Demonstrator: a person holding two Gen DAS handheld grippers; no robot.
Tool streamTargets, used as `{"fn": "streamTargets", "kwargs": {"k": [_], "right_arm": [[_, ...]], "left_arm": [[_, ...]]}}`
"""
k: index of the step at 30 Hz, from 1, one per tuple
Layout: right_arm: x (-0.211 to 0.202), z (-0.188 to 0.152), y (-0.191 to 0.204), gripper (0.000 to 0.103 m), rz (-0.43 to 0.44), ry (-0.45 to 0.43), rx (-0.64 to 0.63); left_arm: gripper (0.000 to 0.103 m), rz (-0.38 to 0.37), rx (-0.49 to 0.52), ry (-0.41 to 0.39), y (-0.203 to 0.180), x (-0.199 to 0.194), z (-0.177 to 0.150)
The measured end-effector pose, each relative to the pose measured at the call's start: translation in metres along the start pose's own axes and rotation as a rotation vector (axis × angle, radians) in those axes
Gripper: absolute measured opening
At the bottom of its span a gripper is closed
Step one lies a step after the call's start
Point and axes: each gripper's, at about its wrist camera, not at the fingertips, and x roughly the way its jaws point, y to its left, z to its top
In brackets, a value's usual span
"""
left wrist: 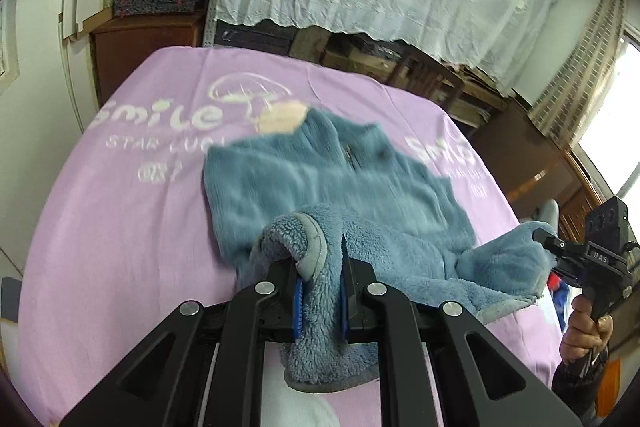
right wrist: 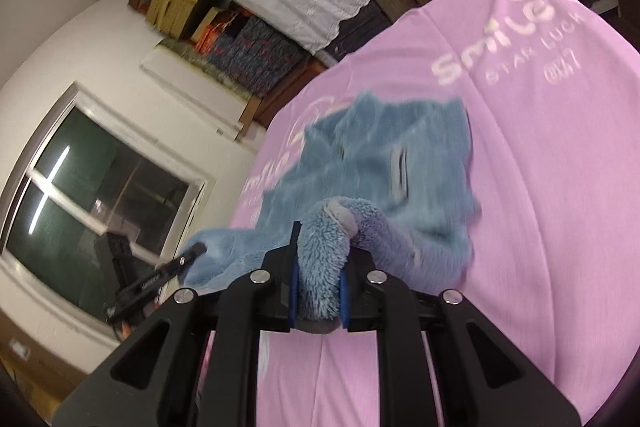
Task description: Fold large clothes
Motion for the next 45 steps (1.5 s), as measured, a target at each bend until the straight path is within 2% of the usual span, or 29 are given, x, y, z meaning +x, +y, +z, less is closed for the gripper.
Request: {"fn": "streamTargets", "kwargs": {"k": [3, 8, 11, 14, 16, 19, 20, 21, 23, 24, 25, 27, 29, 31, 34, 39, 41, 42, 43, 44, 45], "right_arm": [[0.031, 0.038, -0.012, 0.014, -0.027, -0.019, 0.049], [0.083, 0.078, -0.043, 0.014, -0.085, -0.029, 0.126], [0.116, 0.082, -0.069, 0.014, -0.142, 0.006, 0.175], [0.136, 0.076, -0.090, 0.012, -0.173, 0.045, 0.188], [0.135, 0.076, -0.090, 0.013, -0.165, 0.047, 0.170], [0.127, 0.077, -0.082, 0.025, -0.119, 0.027, 0.165], [0.123, 0.076, -0.074, 0.035, -0.110, 0.023, 0.144], [0.118, 0.076, -0.066, 0.046, -0.103, 0.015, 0.120], [0.106, 0.076, -0.048, 0.054, -0.103, -0.008, 0.056], [0.101, 0.076, -0.041, 0.057, -0.105, -0.019, 0.027], [0.093, 0.075, -0.035, 0.058, -0.106, -0.036, 0.000], [0.079, 0.073, -0.028, 0.062, -0.102, -0.071, -0.020], [0.073, 0.073, -0.030, 0.062, -0.100, -0.085, -0.011], [0.072, 0.072, -0.036, 0.062, -0.143, -0.091, 0.004], [0.076, 0.072, -0.044, 0.063, -0.206, -0.092, 0.005], [0.103, 0.077, -0.060, 0.063, -0.265, -0.044, 0.025], [0.123, 0.079, -0.062, 0.063, -0.298, -0.008, 0.016], [0.128, 0.076, -0.064, 0.061, -0.312, 0.008, 0.011], [0.138, 0.075, -0.064, 0.055, -0.328, 0.028, 0.003], [0.142, 0.075, -0.064, 0.024, -0.334, 0.029, -0.003], [0.143, 0.075, -0.063, 0.013, -0.331, 0.024, -0.011]], "left_arm": [[0.014, 0.020, -0.041, 0.012, 0.011, 0.024, 0.026], [0.014, 0.049, -0.137, 0.060, 0.036, 0.078, 0.063], [0.014, 0.085, -0.195, 0.105, 0.056, 0.124, 0.073], [0.016, 0.082, -0.254, 0.155, 0.075, 0.159, 0.064], [0.017, 0.069, -0.236, 0.115, 0.077, 0.159, 0.060], [0.019, 0.061, -0.215, 0.117, 0.075, 0.152, 0.060], [0.020, 0.045, -0.229, 0.118, 0.076, 0.148, 0.060], [0.024, 0.020, -0.246, 0.116, 0.077, 0.142, 0.060], [0.037, -0.034, -0.265, 0.105, 0.078, 0.130, 0.061], [0.049, -0.071, -0.274, 0.086, 0.078, 0.119, 0.062], [0.070, -0.083, -0.276, 0.066, 0.078, 0.109, 0.062], [0.092, -0.024, -0.274, -0.014, 0.078, 0.085, 0.064], [0.092, 0.026, -0.268, -0.080, 0.082, 0.064, 0.063], [0.092, 0.035, -0.294, -0.083, 0.090, 0.061, 0.062], [0.090, 0.051, -0.317, -0.055, 0.095, 0.072, 0.059], [0.090, 0.113, -0.248, 0.001, 0.080, 0.105, 0.069], [0.090, 0.161, -0.223, 0.037, 0.076, 0.124, 0.071], [0.090, 0.201, -0.207, 0.056, 0.073, 0.137, 0.072], [0.087, 0.245, -0.192, 0.071, 0.071, 0.147, 0.072], [0.082, 0.296, -0.172, 0.082, 0.071, 0.157, 0.071], [0.070, 0.329, -0.156, 0.086, 0.071, 0.164, 0.069]]}}
